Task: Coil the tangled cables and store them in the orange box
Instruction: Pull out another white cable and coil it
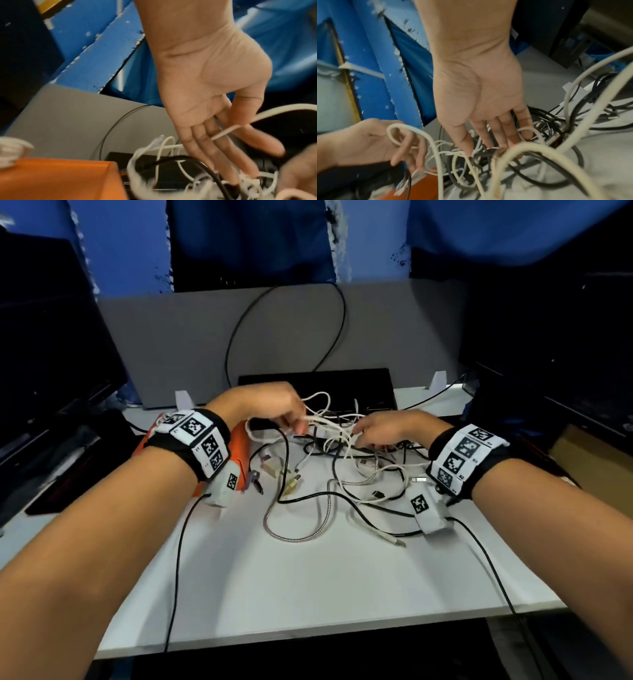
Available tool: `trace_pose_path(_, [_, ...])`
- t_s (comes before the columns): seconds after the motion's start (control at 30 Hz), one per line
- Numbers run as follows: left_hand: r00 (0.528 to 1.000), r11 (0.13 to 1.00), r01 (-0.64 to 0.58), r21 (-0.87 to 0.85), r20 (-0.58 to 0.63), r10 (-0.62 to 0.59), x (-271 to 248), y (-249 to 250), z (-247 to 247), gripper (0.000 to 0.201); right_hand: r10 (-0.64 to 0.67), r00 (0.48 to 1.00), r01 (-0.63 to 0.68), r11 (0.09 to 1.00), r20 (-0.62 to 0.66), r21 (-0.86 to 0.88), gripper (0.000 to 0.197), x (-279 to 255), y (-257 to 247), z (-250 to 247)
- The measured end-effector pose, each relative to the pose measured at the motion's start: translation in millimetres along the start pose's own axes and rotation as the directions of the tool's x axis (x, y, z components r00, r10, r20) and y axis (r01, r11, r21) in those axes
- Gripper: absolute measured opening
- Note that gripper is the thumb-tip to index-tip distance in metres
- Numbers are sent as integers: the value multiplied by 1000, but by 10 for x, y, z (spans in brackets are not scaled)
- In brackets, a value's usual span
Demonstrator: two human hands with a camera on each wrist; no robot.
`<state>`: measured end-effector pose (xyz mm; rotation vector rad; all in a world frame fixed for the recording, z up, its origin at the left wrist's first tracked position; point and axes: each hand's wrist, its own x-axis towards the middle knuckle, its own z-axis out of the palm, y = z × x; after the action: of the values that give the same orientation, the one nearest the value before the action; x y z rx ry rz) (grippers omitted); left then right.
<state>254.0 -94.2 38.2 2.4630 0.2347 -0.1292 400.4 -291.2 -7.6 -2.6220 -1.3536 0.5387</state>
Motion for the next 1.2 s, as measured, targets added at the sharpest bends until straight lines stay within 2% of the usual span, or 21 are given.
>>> trace_pose_path(0.03, [997, 991, 63, 120, 41, -68, -2, -29, 36, 30, 0, 1000, -1, 998, -18, -59, 45, 30, 14, 52])
trace_pose_path(0.1, [989, 967, 134, 218, 30, -144, 0, -55, 79, 34, -34, 998, 30, 996, -59, -79, 48, 82, 15, 149])
trace_pose_path(0.2, [992, 959, 95, 266, -104, -70, 58, -65, 82, 29, -85, 993, 88, 996, -77, 33, 21, 131, -24, 239])
trace_pose_path(0.3, [982, 960, -13, 280, -178, 65, 110, -62, 125, 22, -113, 978, 130, 988, -178, 87, 25, 150, -82, 196])
trace_pose_path(0.4, [969, 932, -149, 330, -139, 204, 159, -35, 234, 15, -97, 952, 167, 959, -291, 227, 26, 142, -152, 71])
trace_pose_path(0.47, [967, 869, -179, 461, -81, 242, 236, -15, 357, 17, -77, 904, 201, 945, -421, 259, 15, 133, -190, -8])
trace_pose_path(0.53, [981, 828, -170, 534, 12, 194, 287, 27, 507, 21, -72, 831, 223, 951, -552, 213, 6, 109, -230, -55])
trace_pose_path(0.6, [995, 883, -93, 460, 77, 64, 313, 83, 586, 28, -81, 801, 213, 965, -594, 155, 12, 61, -270, -59])
trace_pose_path(0.67, [995, 927, 19, 374, 82, -53, 346, 124, 613, 29, -106, 864, 162, 984, -493, 73, 18, 8, -304, -18])
trace_pose_path(0.73, [993, 917, 46, 396, 79, -83, 345, 141, 621, 24, -98, 959, 80, 994, -267, -77, 21, -48, -330, 49])
trace_pose_path(0.77, [991, 905, 43, 423, 96, -92, 328, 153, 626, 20, -79, 981, 52, 987, -177, -152, 22, -68, -345, 90])
trace_pose_path(0.83, [987, 900, 36, 434, 124, -99, 311, 161, 635, 12, -84, 993, 59, 966, -88, -251, 23, -80, -330, 149])
trace_pose_path(0.87, [992, 907, 26, 421, 100, -75, 314, 162, 623, 10, -97, 992, 73, 966, -86, -248, 23, -69, -302, 170])
trace_pose_path(0.93, [992, 897, -29, 442, -94, 79, 326, 173, 532, 11, -101, 986, 83, 987, -132, -135, 19, -35, -232, 192])
trace_pose_path(0.97, [954, 885, -48, 463, -240, 178, 332, 187, 469, 10, -97, 980, 88, 995, -171, -56, 17, -17, -190, 190])
trace_pose_path(1.0, [885, 886, -58, 461, -386, 259, 334, 207, 401, 8, -91, 971, 95, 995, -220, 10, 16, -10, -147, 173])
trace_pose_path(1.03, [799, 896, -72, 438, -512, 314, 327, 245, 336, 9, -76, 960, 98, 993, -270, 66, 19, -11, -99, 145])
trace_pose_path(1.1, [624, 915, -105, 390, -690, 366, 270, 350, 182, 13, -49, 933, 120, 976, -358, 181, 28, -36, -32, 67])
trace_pose_path(1.2, [337, 936, -205, 287, -877, 343, 127, 498, -113, 19, -32, 873, 195, 938, -487, 287, 46, -154, 5, -78])
